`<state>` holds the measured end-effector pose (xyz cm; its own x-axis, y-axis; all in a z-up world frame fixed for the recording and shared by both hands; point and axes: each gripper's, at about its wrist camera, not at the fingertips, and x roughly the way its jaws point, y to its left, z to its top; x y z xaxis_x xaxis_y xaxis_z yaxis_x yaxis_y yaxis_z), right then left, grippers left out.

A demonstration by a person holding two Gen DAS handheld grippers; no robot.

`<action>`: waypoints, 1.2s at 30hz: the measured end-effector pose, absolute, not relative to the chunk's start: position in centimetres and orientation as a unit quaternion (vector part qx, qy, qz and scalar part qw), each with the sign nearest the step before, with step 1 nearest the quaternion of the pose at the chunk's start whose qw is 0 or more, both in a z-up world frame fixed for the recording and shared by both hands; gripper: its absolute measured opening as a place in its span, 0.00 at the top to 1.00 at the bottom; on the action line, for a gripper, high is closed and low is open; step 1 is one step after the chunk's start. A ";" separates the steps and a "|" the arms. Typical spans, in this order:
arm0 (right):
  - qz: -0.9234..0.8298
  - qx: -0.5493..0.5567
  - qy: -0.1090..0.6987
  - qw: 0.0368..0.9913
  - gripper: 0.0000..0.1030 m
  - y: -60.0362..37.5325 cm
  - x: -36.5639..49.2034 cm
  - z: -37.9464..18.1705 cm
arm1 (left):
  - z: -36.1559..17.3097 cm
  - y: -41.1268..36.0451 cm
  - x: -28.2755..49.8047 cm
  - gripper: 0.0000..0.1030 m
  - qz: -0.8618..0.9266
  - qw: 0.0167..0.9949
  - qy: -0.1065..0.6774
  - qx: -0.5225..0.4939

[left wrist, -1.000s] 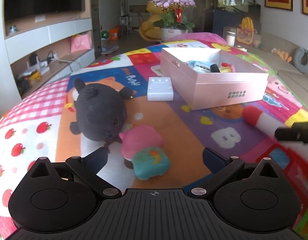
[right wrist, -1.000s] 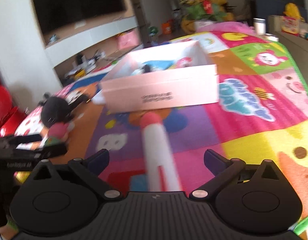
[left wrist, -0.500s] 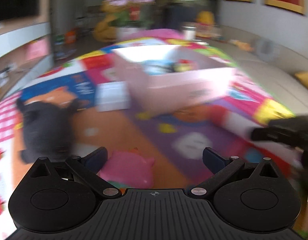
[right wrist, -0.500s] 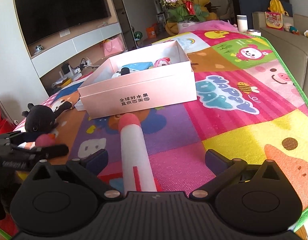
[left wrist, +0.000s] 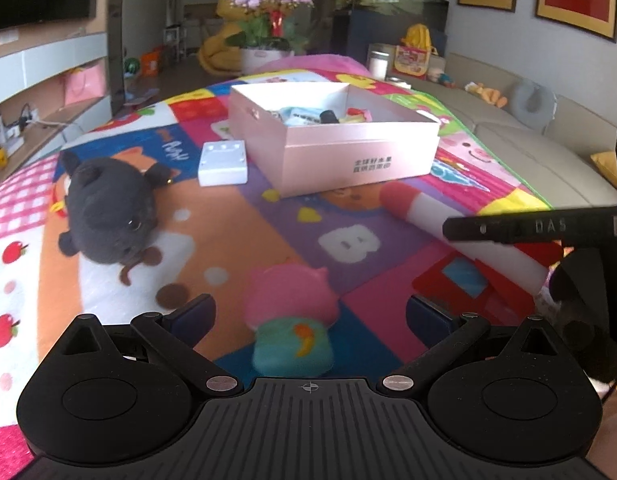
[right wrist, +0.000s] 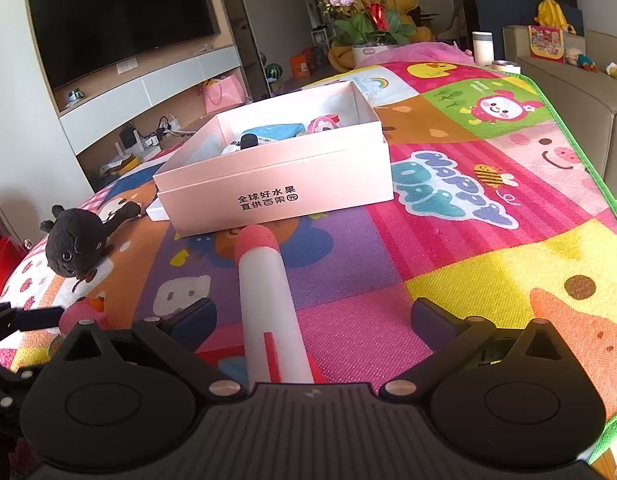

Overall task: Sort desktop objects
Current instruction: 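Grasp the pink-and-teal cupcake toy with the left gripper while the right holds the rocket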

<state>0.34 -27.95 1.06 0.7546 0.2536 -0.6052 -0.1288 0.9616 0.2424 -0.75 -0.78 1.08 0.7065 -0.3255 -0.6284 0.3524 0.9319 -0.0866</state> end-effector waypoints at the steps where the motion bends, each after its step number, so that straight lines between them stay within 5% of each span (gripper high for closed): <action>1: 0.100 0.099 0.334 0.932 0.00 -28.0 0.3 1.0 | 1.1 -0.6 -0.7 0.00 -0.187 0.920 0.343 0.019; 28: 0.098 0.085 0.336 0.933 0.00 -27.5 0.4 0.9 | 1.1 -2.0 -0.4 0.01 -0.174 0.926 0.336 0.013; 30: 0.098 0.078 0.337 0.933 0.00 -27.4 0.3 1.0 | 1.1 -2.4 -0.3 0.08 -0.169 0.928 0.332 0.010; 32: 0.106 0.069 0.339 0.932 0.00 -27.1 0.2 1.2 | 1.1 -2.9 -0.1 0.34 -0.162 0.931 0.327 0.022; 35: 0.143 0.064 0.337 0.928 0.02 -26.7 -0.2 2.1 | 1.0 -2.9 0.0 0.42 -0.156 0.931 0.328 0.023; 36: 0.150 0.060 0.333 0.929 0.09 -26.4 -0.3 2.5 | 1.0 -2.9 -0.1 0.44 -0.157 0.931 0.329 0.022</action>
